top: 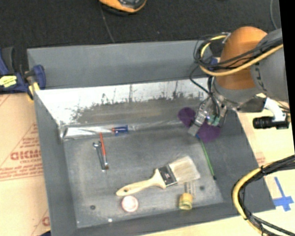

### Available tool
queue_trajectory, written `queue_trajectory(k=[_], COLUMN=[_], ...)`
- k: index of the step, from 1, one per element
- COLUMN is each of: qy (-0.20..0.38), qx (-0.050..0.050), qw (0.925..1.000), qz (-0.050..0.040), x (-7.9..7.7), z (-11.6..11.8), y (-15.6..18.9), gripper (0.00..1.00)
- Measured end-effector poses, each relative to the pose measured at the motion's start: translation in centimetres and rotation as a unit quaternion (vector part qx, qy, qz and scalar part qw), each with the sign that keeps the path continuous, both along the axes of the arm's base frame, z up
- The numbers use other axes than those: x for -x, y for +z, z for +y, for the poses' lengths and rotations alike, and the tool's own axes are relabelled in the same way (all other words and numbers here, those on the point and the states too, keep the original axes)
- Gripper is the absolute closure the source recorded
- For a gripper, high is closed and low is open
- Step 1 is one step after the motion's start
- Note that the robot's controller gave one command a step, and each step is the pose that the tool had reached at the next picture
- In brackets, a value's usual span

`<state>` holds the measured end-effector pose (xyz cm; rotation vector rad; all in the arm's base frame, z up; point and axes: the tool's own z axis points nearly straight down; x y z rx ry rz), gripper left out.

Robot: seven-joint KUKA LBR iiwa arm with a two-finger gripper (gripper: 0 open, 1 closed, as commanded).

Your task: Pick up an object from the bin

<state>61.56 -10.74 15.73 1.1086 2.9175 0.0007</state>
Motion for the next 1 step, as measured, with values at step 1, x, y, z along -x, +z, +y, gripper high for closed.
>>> queue_trajectory(k=[1], qy=[0.002], qx=[0.001], qw=[1.0], qz=[-0.0036], x=[-0.17], z=[-0.1], y=[2.58], gripper=[1.0])
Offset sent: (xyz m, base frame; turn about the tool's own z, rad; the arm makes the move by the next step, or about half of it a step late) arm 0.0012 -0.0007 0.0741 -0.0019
